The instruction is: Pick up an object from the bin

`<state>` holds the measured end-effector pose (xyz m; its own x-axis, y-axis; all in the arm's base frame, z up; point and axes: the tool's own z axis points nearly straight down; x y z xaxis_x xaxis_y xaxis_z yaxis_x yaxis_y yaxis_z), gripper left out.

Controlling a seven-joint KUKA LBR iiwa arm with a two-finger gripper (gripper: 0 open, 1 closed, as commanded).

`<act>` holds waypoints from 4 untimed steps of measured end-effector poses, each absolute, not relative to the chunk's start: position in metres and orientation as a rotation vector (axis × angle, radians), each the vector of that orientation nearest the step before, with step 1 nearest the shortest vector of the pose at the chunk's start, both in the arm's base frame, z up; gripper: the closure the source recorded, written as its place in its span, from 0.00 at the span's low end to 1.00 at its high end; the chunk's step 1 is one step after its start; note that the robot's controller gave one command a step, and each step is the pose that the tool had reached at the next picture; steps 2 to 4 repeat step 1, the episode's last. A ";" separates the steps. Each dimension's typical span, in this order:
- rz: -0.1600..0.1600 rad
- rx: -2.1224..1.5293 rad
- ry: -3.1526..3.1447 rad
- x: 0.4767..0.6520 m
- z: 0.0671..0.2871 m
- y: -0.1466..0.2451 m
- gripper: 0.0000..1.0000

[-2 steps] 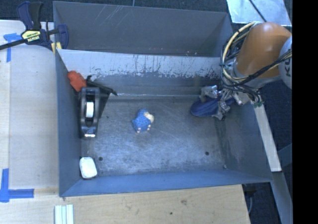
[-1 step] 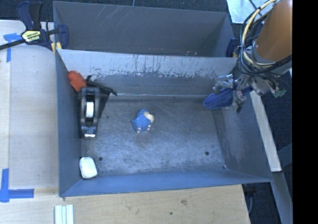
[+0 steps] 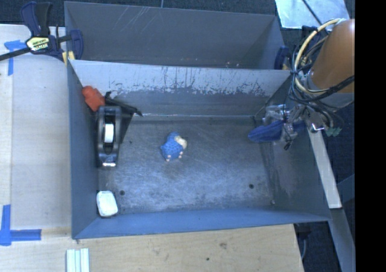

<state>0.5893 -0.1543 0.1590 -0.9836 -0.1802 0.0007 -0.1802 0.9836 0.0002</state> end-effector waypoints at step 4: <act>0.003 0.289 -3.137 0.587 0.210 -0.136 1.00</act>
Offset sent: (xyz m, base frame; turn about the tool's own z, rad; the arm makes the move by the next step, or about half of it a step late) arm -0.0041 0.0178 0.0469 -0.0014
